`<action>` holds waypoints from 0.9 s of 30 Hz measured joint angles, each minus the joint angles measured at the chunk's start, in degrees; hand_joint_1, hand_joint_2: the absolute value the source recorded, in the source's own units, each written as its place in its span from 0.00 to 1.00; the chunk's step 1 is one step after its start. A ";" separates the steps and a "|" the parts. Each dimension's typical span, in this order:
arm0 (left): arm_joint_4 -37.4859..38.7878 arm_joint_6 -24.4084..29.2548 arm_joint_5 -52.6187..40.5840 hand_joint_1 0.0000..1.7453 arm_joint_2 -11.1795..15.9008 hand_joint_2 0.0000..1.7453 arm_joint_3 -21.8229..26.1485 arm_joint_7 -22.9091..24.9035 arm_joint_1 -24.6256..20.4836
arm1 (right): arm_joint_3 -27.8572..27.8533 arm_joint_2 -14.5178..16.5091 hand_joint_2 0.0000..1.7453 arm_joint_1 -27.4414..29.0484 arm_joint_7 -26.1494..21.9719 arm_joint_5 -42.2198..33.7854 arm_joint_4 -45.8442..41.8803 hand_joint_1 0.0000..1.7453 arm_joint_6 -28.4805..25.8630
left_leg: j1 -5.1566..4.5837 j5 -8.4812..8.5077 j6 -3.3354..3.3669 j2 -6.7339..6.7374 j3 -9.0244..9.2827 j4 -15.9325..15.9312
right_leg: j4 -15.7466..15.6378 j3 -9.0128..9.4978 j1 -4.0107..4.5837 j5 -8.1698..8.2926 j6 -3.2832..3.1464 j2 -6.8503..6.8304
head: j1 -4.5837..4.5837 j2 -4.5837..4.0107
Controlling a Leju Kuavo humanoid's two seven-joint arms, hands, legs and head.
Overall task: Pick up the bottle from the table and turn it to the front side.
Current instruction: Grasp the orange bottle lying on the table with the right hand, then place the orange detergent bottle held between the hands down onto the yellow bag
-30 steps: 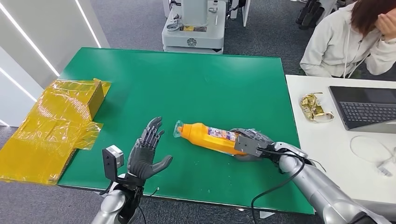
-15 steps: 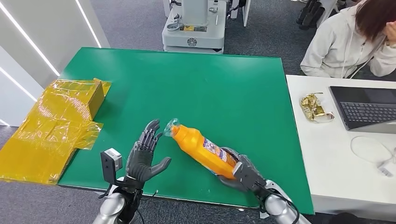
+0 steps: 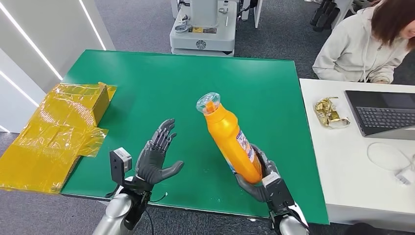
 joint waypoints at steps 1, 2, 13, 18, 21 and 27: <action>0.45 -1.79 1.79 0.00 -0.14 1.00 -0.19 1.00 -1.32 | -0.25 0.62 1.00 -0.28 -0.15 0.19 -0.46 1.00 0.15 | 0.00 0.02 0.00 0.00 0.00 0.00 | 0.00 0.00 0.00 0.01 -0.01 0.00 | 0.00 0.00; 1.14 -3.41 3.60 0.00 -0.36 1.00 -0.40 1.97 -2.81 | -0.36 1.23 1.00 -0.77 -0.25 0.32 -0.68 1.00 0.38 | 0.00 0.04 -0.01 0.00 0.00 0.00 | 0.01 0.00 0.00 0.02 -0.02 0.00 | -0.01 0.00; 8.43 -10.18 14.98 0.00 -1.58 1.00 -4.02 7.87 -17.49 | 1.80 6.25 1.00 -12.51 -2.65 2.62 7.59 1.00 -0.65 | 0.01 0.16 -0.07 0.06 0.03 0.03 | 0.06 -0.01 0.00 0.13 -0.06 0.07 | 0.00 0.00; 10.68 -9.44 17.04 0.00 -1.71 1.00 -5.74 8.95 -21.79 | 4.07 7.16 1.00 -16.27 -2.58 3.94 11.54 1.00 -3.18 | 0.00 0.15 -0.08 0.05 0.00 0.03 | 0.06 -0.03 0.00 0.13 -0.06 0.06 | -0.01 0.00; 11.39 -7.89 16.97 0.00 -1.58 1.00 -6.11 8.84 -23.23 | 5.06 7.28 1.00 -17.56 -1.97 4.41 12.86 1.00 -3.72 | 0.00 0.15 -0.08 0.07 0.01 0.03 | 0.05 -0.03 0.00 0.13 -0.06 0.08 | -0.01 0.00; 11.59 -5.47 16.05 0.22 -0.49 1.00 -6.12 8.41 -24.42 | 6.25 7.21 1.00 -18.51 -1.21 4.53 14.95 1.00 -3.90 | 0.01 0.15 -0.08 0.06 0.01 0.03 | 0.05 -0.05 0.00 0.13 -0.06 0.08 | 0.00 0.00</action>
